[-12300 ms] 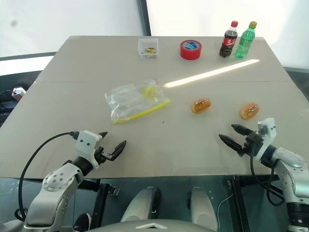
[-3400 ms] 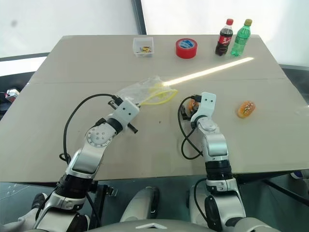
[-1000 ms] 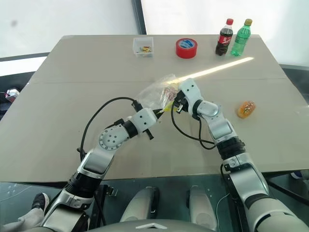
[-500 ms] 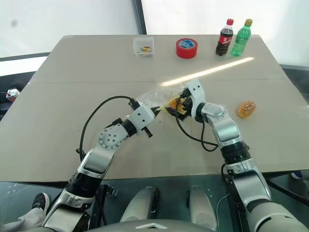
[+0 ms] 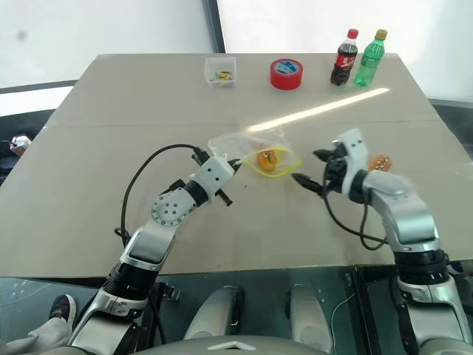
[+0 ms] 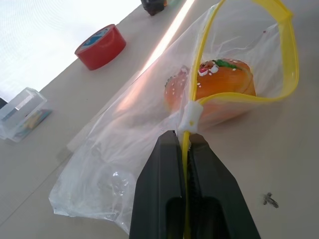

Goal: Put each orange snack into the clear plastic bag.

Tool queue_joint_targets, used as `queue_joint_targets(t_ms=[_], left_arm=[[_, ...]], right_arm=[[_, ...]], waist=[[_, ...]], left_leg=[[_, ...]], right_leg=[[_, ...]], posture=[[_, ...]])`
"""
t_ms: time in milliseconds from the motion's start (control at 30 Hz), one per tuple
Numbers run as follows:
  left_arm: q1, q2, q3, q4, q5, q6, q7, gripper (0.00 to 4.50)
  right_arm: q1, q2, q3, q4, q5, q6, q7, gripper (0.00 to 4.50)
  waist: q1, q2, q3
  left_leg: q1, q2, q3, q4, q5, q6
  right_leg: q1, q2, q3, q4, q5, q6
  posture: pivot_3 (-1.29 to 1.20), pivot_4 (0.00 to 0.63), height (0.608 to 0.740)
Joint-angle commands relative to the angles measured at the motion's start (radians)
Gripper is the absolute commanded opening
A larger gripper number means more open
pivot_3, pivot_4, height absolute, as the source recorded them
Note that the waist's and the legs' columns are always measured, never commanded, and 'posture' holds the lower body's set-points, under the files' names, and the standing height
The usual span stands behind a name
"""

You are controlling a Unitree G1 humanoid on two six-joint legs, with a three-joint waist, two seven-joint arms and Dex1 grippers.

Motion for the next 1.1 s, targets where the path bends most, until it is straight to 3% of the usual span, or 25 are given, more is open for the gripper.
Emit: queue_joint_targets(t_ms=[33,233,400,567,733,1100], left_arm=[[0.002,-0.003,0.001,-0.012,-0.002,-0.013,0.011,0.00],[-0.004,-0.002,-0.022,0.004,0.008,-0.033,-0.003,0.00],[-0.014,0.004,-0.027,0.011,0.008,-0.038,-0.008,0.00],[-0.014,0.012,-0.027,0.013,0.010,-0.045,-0.007,0.00],[-0.005,0.008,-0.033,0.002,0.012,-0.041,-0.004,0.00],[-0.010,0.005,-0.047,0.022,0.012,-0.057,-0.011,0.00]], right_arm=[[0.036,0.021,-0.108,-0.034,-0.079,0.059,-0.217,4.45],[0.055,0.207,-0.211,-0.105,-0.146,0.162,-0.537,4.45],[0.025,0.370,-0.253,-0.095,-0.155,0.178,-0.707,4.45],[0.021,0.395,-0.230,-0.073,-0.224,0.120,-0.811,4.45],[0.043,0.321,-0.161,-0.072,-0.307,-0.032,-0.804,4.45],[0.042,0.385,-0.274,-0.043,-0.245,0.021,-0.849,4.45]], waist=[[0.000,0.000,0.000],[-0.004,0.000,0.000],[-0.003,0.001,0.000],[-0.002,0.001,-0.001],[-0.004,0.001,0.000],[-0.005,0.001,-0.001]], left_leg=[[0.000,0.000,0.000,0.000,0.000,0.000],[0.000,0.000,0.001,0.000,0.000,0.000],[0.000,0.000,0.001,0.000,0.000,0.000],[0.000,0.000,0.001,0.000,0.000,0.000],[0.000,0.000,0.002,0.000,0.000,0.000],[0.000,0.000,0.001,0.000,0.000,0.000]], right_leg=[[0.000,0.000,0.000,0.000,0.000,0.000],[0.000,0.000,0.001,0.000,0.000,0.000],[0.000,0.000,0.001,0.000,0.000,0.000],[0.000,0.000,0.001,0.000,0.000,0.000],[0.000,0.000,0.001,0.000,0.000,0.000],[0.000,0.001,0.002,0.000,0.000,0.000]], posture=[[0.00,0.150,0.740],[0.00,0.150,0.740],[0.00,0.150,0.740],[0.00,0.150,0.740],[0.00,0.150,0.740],[0.00,0.150,0.740]])
